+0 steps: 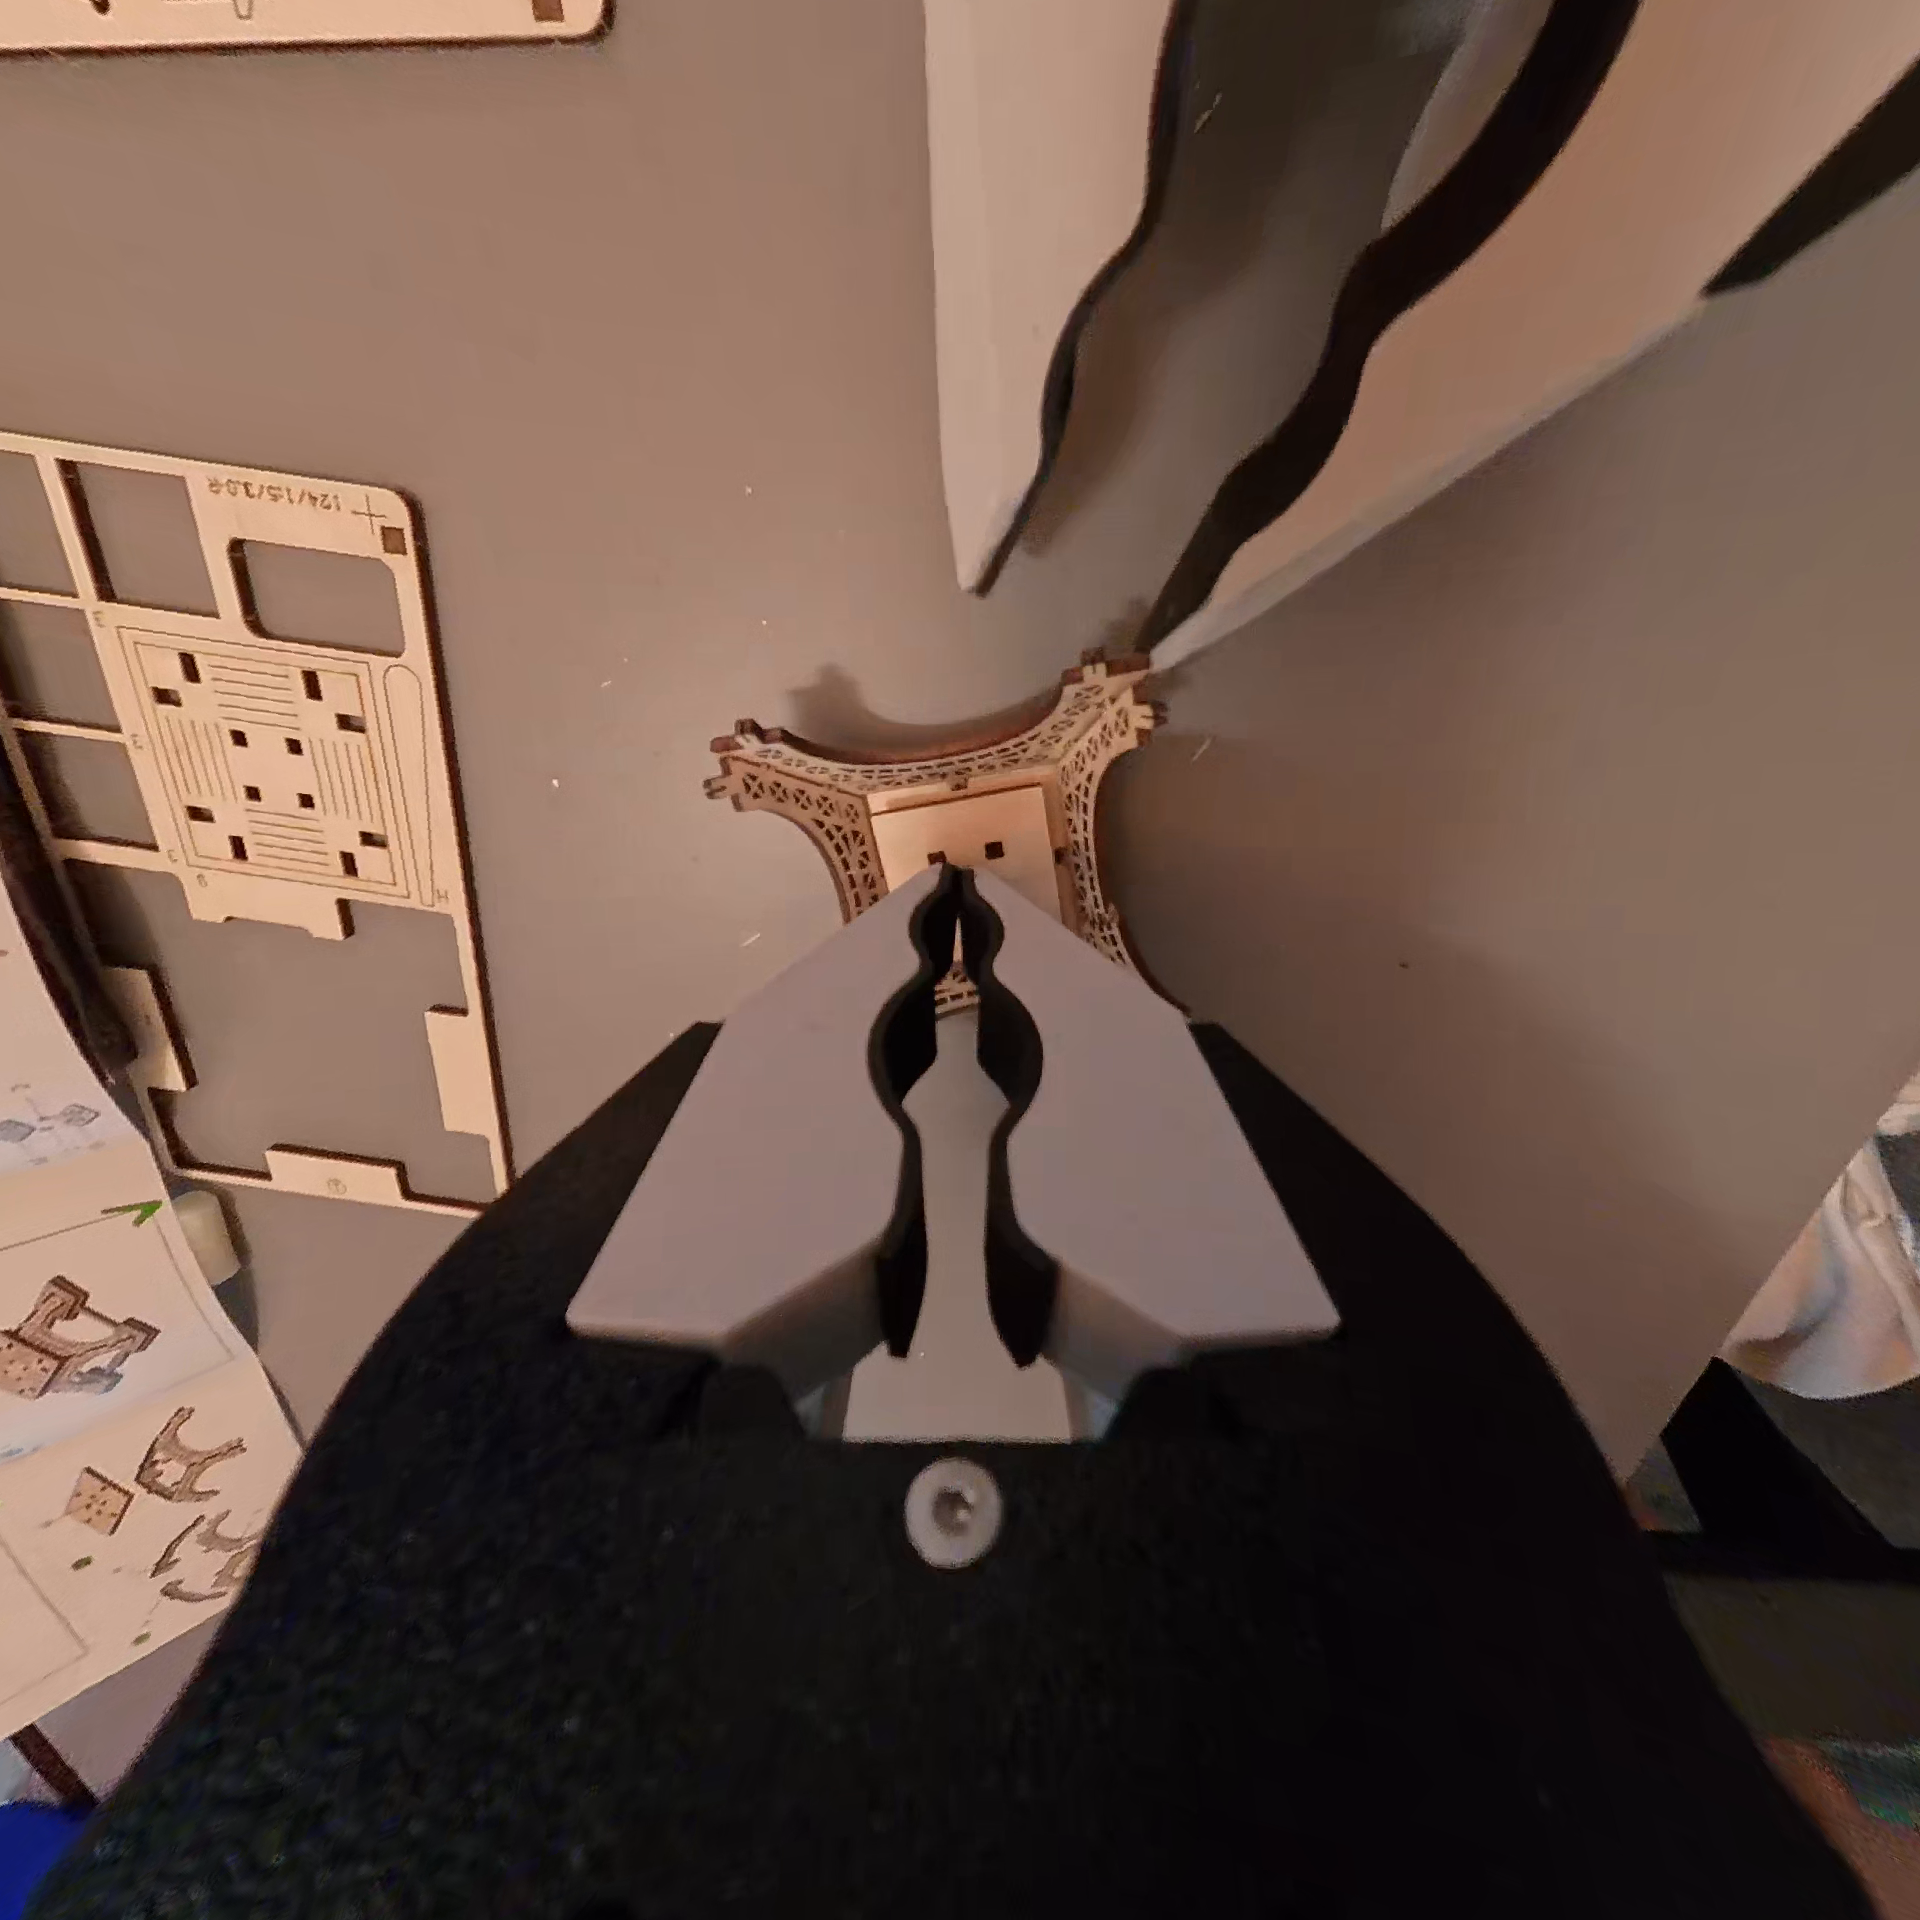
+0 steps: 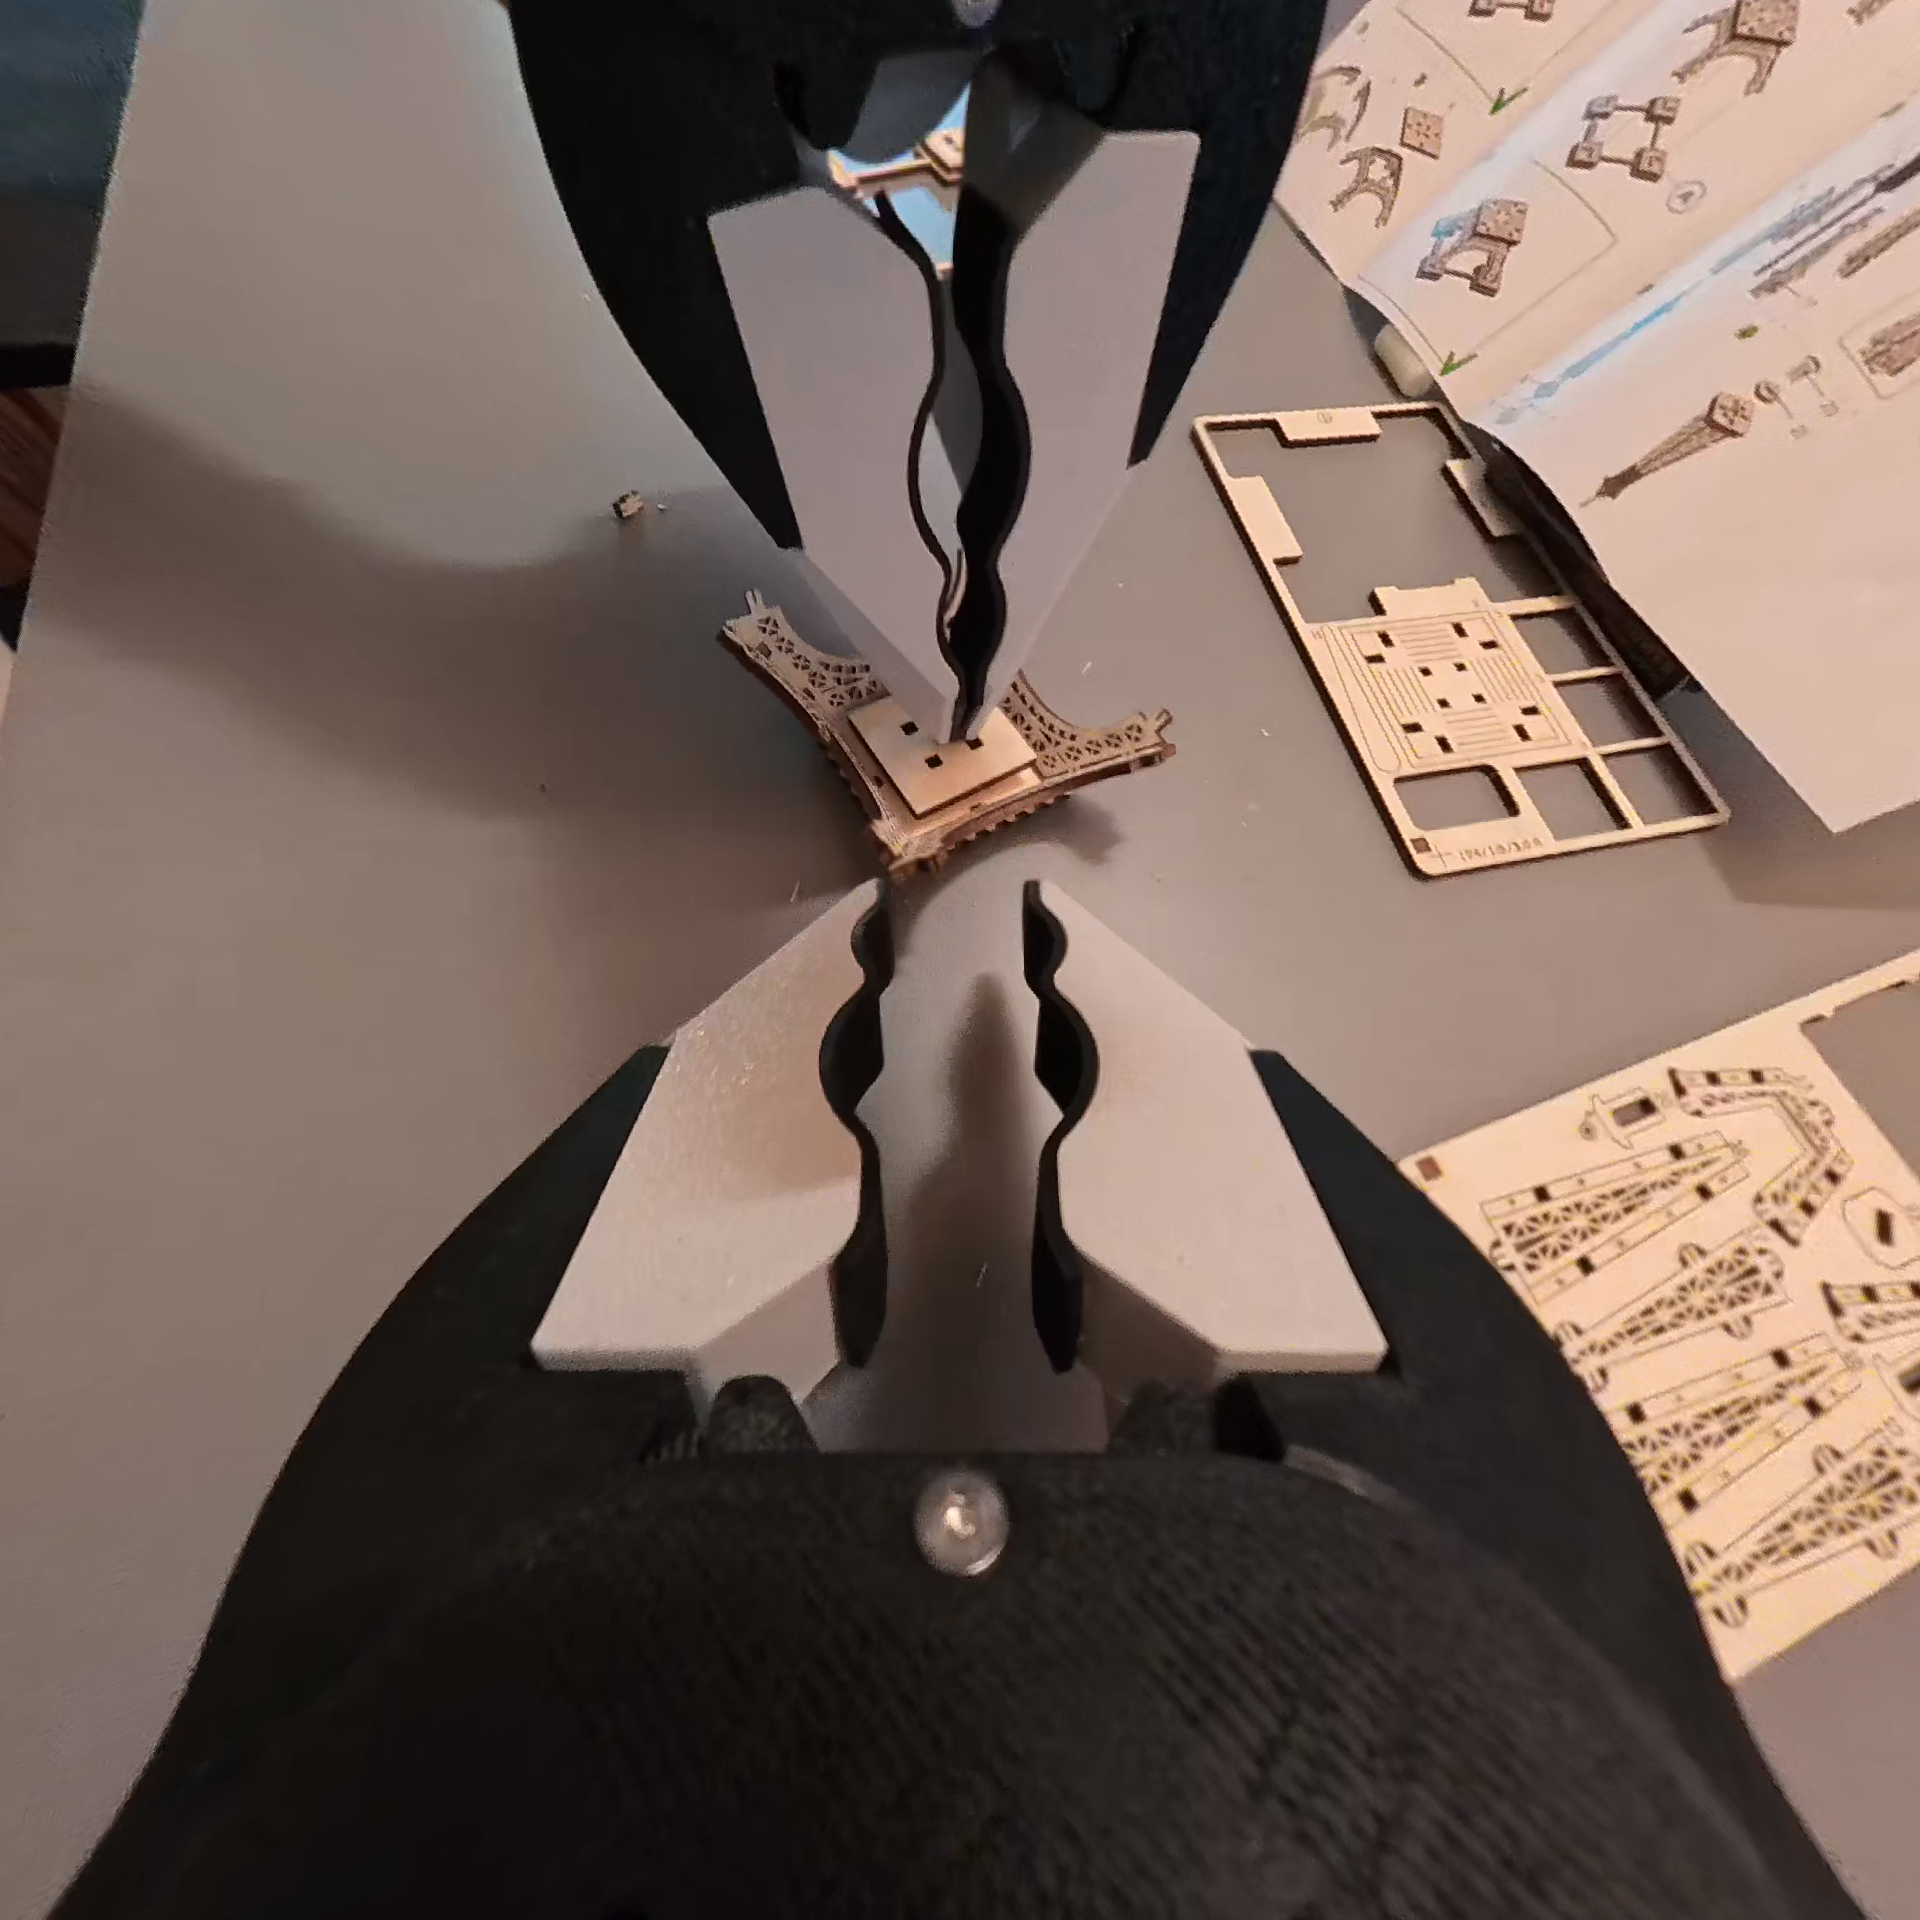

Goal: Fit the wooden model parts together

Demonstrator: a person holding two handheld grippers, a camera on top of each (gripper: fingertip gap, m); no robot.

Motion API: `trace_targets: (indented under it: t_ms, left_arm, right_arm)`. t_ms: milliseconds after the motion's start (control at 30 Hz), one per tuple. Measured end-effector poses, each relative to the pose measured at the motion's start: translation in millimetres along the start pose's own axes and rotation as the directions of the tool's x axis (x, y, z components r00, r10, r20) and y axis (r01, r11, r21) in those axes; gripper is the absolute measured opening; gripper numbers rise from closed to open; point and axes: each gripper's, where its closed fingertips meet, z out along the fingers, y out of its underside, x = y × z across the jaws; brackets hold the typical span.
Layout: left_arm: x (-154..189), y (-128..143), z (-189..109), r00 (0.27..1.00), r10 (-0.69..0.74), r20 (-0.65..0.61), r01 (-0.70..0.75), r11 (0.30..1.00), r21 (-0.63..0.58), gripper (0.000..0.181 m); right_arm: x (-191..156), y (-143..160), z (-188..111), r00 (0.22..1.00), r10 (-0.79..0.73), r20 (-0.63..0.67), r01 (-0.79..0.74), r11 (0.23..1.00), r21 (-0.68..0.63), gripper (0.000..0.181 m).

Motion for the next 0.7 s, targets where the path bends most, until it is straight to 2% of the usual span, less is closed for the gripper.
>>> trace_targets:
  t_ms: [100, 300, 433, 567, 633, 700]
  left_arm:
    - [0, 0, 0, 1.0, 0.01, -0.01, -0.01, 0.999, -0.036, 0.0]
    - [0, 0, 0, 0.999, 0.004, -0.047, -0.007, 0.997, -0.073, 0.0]
    - [-1, 0, 0, 0.997, -0.011, -0.073, 0.006, 0.998, -0.064, 0.0]
    - [-1, 0, 0, 0.997, -0.026, -0.072, 0.025, 1.0, -0.011, 0.0]
    - [-1, 0, 0, 0.996, -0.042, -0.081, 0.044, 0.999, 0.025, 0.0]
    - [-1, 0, -1, 0.996, -0.045, -0.081, 0.049, 0.997, 0.052, 0.0]
  right_arm:
    - [-1, -1, -3, 0.999, 0.029, 0.023, -0.03, 0.999, 0.016, 0.016]
    - [-12, -4, 7, 0.999, -0.012, 0.043, 0.012, 1.0, -0.002, 0.021]
    - [-11, -5, 14, 1.0, -0.016, 0.023, 0.016, 1.0, -0.021, 0.017]
    - [1, 7, 9, 0.998, -0.025, -0.053, 0.021, 0.996, -0.082, 0.049]
    - [9, 14, 4, 0.997, 0.005, -0.081, -0.014, 0.993, -0.114, 0.072]
    - [13, 16, 0, 0.996, 0.026, -0.089, -0.035, 0.994, -0.104, 0.088]
